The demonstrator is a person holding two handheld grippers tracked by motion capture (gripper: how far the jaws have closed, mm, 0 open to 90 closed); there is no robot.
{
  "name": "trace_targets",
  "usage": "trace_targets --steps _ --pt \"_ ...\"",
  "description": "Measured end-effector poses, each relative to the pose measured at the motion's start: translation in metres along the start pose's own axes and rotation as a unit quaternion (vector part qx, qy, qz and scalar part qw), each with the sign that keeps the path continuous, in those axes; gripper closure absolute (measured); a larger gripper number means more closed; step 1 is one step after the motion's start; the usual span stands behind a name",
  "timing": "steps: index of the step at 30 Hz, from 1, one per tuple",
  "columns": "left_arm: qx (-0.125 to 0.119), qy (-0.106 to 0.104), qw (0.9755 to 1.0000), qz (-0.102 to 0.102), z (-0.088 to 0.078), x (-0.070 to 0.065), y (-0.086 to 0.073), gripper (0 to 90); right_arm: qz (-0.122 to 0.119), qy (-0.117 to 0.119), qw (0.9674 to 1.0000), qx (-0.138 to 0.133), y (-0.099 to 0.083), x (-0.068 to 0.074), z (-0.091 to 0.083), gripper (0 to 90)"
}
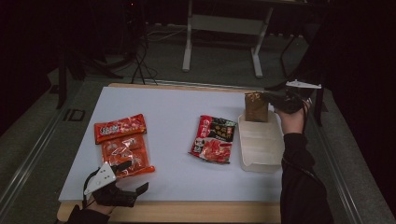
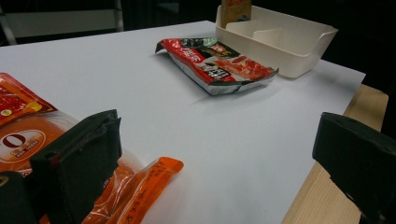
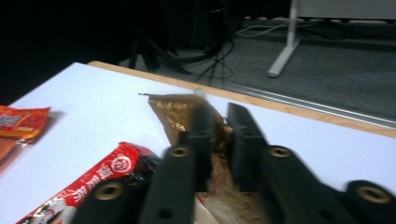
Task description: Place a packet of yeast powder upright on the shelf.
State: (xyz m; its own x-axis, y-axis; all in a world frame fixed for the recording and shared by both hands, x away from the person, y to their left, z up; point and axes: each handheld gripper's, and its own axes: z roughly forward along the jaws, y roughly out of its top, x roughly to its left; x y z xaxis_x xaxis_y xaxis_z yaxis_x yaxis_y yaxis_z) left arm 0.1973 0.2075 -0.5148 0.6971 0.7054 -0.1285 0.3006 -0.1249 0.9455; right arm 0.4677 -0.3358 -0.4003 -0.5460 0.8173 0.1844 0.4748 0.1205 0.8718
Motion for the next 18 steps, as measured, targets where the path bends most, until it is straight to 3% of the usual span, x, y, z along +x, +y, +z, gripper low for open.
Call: trace_targets --steps 5,9,15,18 --pt "0.000 -0.001 1.0000 -0.001 0.000 0.000 0.000 1.8 -0.013 -0.031 0.9994 0.001 0.003 0.004 -0.013 66.8" --pt "0.006 -0.004 1.0000 0.001 0.002 0.000 0.000 1.8 -0.004 -0.029 0.9994 -0.017 0.008 0.007 -0.025 62.0" --pt "0.008 -0.006 0.9999 0.001 0.003 -0.001 0.000 1.8 -0.014 -0.020 0.9994 -0.022 0.010 0.024 -0.038 54.0" --pt "0.008 -0.007 0.9999 0.000 0.003 -0.001 -0.001 1.8 -0.020 -0.017 0.9991 -0.035 0.008 0.034 -0.046 45.2"
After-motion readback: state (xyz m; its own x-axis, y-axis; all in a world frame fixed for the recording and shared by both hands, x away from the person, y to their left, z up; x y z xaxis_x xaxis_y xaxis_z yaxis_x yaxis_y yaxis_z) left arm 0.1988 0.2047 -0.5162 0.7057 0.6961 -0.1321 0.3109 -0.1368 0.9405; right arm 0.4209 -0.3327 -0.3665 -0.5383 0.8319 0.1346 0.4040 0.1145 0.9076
